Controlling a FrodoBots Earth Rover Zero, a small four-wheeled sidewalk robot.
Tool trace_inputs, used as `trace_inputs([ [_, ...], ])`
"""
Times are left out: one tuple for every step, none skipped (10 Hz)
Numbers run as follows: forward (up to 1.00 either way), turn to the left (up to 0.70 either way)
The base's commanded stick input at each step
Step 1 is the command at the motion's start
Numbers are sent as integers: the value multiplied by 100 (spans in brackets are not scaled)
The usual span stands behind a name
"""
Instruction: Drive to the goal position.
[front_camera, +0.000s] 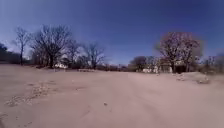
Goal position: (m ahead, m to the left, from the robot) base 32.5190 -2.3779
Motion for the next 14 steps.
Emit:
trace_inputs([
  [100,0],
  [100,0],
  [100,0],
  [100,0],
  [100,0],
  [100,0],
  [100,0],
  [100,0],
  [100,0],
  [100,0],
  [100,0],
  [100,0],
  [100,0],
  [100,0],
])
